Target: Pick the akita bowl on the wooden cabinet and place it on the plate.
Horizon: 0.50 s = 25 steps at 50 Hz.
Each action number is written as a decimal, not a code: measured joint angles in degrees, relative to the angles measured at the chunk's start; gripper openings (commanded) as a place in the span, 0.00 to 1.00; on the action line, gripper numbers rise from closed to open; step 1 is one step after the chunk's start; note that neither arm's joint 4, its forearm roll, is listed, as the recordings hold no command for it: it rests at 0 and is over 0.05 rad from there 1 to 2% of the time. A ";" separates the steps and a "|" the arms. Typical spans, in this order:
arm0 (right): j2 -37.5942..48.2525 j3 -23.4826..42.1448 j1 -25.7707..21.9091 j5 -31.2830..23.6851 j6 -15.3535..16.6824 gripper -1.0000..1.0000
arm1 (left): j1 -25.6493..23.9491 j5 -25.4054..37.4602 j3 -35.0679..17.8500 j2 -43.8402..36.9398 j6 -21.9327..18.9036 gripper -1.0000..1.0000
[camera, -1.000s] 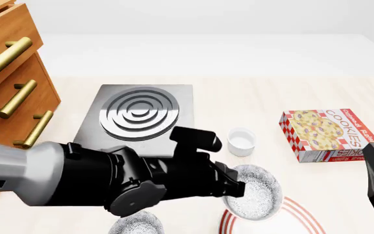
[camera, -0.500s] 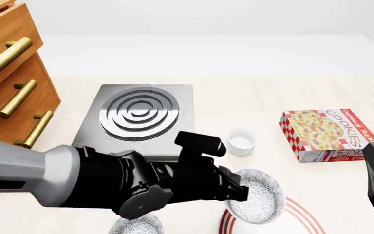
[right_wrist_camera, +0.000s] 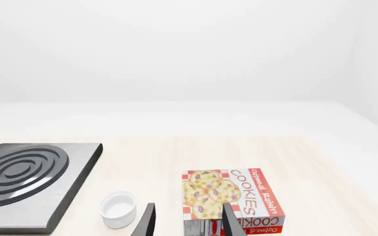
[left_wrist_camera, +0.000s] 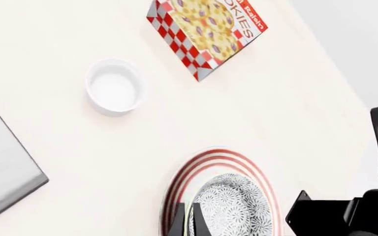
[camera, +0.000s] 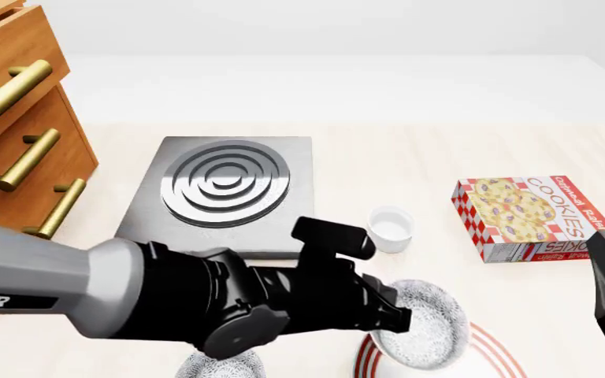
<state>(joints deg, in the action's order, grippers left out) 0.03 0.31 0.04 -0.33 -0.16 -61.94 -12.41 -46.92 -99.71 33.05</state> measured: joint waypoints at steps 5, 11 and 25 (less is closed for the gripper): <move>0.00 0.00 0.00 0.00 0.00 1.00 | -0.35 -0.04 -0.17 -0.26 0.13 0.00; 0.00 0.00 0.00 0.00 0.00 1.00 | -0.72 -0.13 -0.33 -0.57 0.29 0.00; 0.00 0.00 0.00 0.00 0.00 1.00 | -1.05 -0.41 -0.71 -1.48 0.47 0.00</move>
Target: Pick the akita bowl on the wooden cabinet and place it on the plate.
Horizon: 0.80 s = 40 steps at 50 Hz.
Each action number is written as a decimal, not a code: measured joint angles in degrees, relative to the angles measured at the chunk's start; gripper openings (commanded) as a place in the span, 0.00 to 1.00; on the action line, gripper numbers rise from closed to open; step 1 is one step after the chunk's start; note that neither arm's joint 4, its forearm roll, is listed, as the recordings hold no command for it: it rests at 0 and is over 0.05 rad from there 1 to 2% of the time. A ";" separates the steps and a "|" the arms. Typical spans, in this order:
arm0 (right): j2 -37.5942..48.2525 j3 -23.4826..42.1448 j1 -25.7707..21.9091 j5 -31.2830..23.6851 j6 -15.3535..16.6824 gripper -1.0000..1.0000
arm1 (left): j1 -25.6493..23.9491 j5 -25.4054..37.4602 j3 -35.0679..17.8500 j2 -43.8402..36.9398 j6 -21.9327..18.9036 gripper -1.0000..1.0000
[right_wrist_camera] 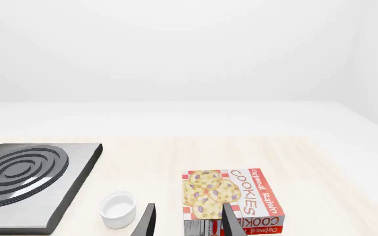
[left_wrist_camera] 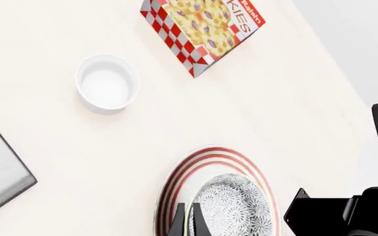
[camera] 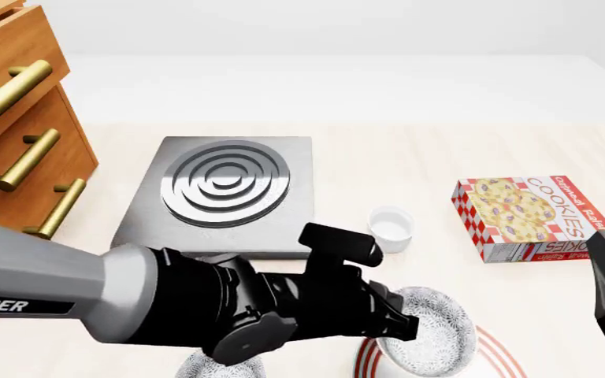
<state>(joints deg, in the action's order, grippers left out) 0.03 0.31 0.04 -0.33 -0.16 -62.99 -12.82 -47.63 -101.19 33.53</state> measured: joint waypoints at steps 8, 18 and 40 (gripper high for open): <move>0.00 0.00 0.00 0.00 0.00 1.00 | 0.07 -0.21 -0.24 -0.53 0.06 0.00; 0.00 0.00 0.00 0.00 0.00 1.00 | 0.01 -0.64 -0.59 -1.48 0.28 0.00; 0.00 0.00 0.00 0.00 0.00 1.00 | -0.86 -1.60 -1.43 -3.90 0.89 0.00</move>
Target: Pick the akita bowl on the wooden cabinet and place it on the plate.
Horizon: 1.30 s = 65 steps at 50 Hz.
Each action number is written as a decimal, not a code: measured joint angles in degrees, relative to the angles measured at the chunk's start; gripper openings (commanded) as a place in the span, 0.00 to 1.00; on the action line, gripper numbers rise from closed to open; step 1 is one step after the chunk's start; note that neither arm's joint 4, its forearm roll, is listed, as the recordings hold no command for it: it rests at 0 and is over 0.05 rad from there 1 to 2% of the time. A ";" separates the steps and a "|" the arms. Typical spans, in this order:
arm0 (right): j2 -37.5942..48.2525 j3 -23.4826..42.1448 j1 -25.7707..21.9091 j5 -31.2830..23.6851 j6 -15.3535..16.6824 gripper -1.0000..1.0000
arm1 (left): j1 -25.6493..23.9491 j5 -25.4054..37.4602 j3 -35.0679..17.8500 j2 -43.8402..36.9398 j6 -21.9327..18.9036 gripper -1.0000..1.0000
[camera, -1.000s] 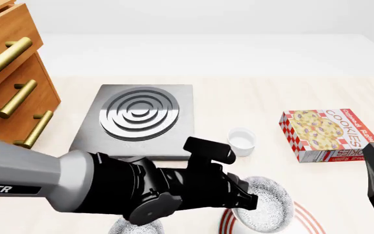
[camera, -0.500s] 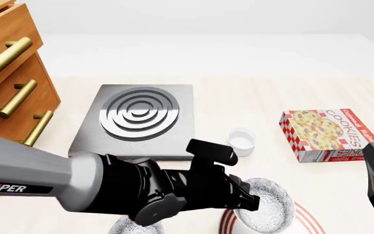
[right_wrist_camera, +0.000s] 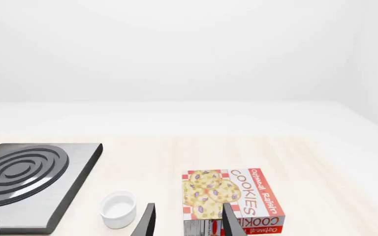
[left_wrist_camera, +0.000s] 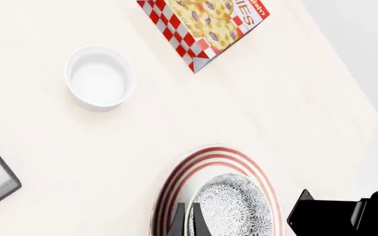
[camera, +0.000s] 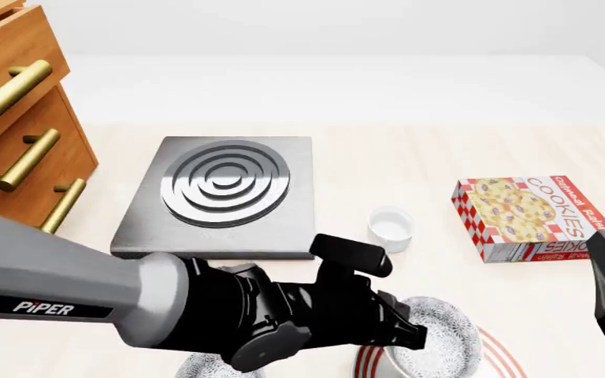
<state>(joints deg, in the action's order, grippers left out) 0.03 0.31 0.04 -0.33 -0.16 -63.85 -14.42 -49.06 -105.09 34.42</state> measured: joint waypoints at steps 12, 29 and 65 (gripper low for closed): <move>0.00 0.00 0.00 0.00 0.00 1.00 | -0.23 -0.17 -0.23 -0.61 0.14 0.00; 0.00 0.00 0.00 0.00 0.00 1.00 | -0.26 -0.16 -0.34 -1.01 0.20 0.00; 0.00 0.00 0.00 0.00 0.00 1.00 | 1.09 -0.85 0.06 0.52 -1.93 1.00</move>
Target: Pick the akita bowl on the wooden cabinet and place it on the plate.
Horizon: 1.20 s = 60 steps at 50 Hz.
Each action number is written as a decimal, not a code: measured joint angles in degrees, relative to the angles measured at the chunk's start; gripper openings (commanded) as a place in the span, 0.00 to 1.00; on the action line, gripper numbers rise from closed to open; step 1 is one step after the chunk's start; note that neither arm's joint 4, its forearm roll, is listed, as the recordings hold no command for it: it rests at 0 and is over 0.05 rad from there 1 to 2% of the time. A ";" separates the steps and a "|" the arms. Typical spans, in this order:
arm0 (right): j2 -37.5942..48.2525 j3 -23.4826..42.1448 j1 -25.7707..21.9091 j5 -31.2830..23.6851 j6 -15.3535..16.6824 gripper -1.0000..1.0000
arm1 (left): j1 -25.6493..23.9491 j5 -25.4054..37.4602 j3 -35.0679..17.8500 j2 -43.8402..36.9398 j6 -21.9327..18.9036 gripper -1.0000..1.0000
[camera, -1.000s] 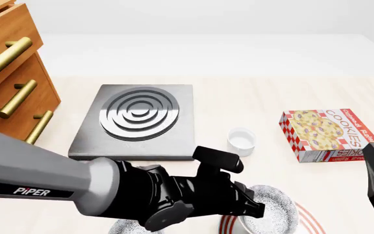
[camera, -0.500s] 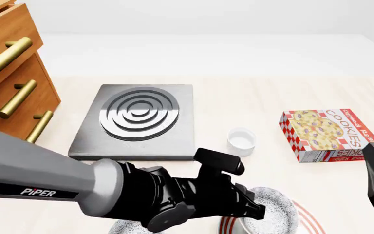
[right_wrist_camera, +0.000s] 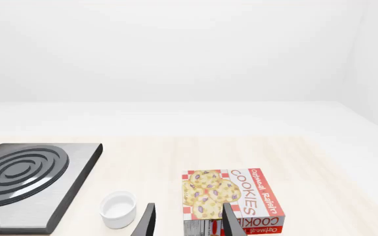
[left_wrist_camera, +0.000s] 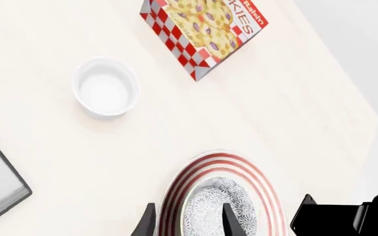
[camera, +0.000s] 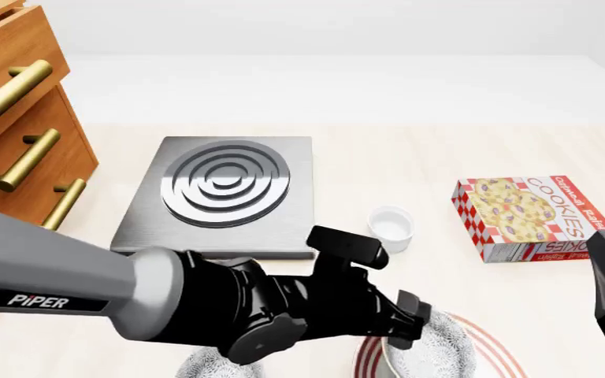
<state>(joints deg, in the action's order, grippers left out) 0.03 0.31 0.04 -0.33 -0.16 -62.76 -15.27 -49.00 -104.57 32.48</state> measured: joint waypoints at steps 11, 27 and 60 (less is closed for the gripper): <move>0.00 0.00 0.00 0.00 0.00 1.00 | 1.48 0.12 0.41 1.86 -1.47 1.00; 0.00 0.00 0.00 0.00 -0.01 1.00 | 3.46 1.07 1.34 5.25 -2.69 1.00; 0.00 0.00 0.00 0.00 0.00 1.00 | 10.06 3.97 8.96 21.30 -4.05 1.00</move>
<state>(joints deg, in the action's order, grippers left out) 0.03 0.31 0.04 -0.33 -0.16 -52.69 -11.30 -40.04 -83.27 28.44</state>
